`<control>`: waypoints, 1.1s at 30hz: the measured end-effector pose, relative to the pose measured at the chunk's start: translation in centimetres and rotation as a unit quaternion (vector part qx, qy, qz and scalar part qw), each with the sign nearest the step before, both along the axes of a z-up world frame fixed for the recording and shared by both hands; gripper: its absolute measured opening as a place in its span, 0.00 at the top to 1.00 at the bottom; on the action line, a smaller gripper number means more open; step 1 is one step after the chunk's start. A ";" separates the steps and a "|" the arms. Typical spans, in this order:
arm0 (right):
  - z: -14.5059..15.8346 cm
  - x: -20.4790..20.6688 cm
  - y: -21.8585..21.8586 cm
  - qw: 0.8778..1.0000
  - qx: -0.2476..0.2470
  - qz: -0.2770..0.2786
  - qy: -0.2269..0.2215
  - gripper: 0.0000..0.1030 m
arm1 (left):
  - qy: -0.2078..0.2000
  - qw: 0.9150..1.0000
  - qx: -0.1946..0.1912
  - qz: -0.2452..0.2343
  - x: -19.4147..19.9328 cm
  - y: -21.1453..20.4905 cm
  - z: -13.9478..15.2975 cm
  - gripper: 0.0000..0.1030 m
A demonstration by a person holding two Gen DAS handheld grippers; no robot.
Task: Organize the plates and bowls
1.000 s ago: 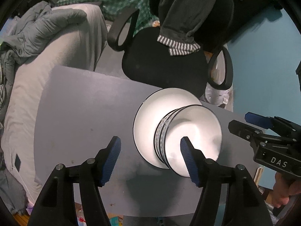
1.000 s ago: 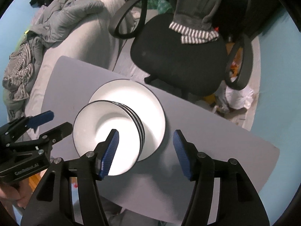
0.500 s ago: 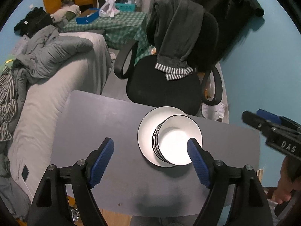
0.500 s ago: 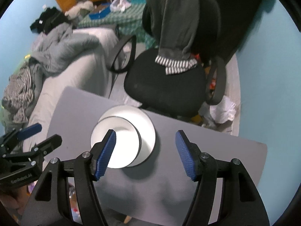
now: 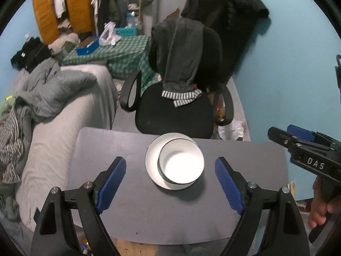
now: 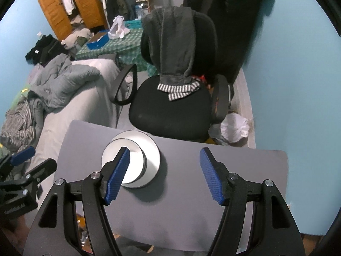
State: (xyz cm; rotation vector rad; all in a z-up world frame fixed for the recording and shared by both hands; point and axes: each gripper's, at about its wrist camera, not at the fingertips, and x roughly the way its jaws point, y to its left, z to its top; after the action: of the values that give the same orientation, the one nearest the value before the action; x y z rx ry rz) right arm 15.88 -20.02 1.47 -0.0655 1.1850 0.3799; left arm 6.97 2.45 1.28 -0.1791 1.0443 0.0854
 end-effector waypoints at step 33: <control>3.0 -2.8 -2.3 0.999 0.004 -0.017 -0.036 0.35 | -0.060 0.997 -0.009 0.038 -3.7 -1.1 3.9 0.15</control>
State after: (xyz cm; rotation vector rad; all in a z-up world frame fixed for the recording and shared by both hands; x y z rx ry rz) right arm 13.09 -22.35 4.43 -0.0527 1.1128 0.3500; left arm 3.29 1.39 5.15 -0.2385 0.9191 0.1328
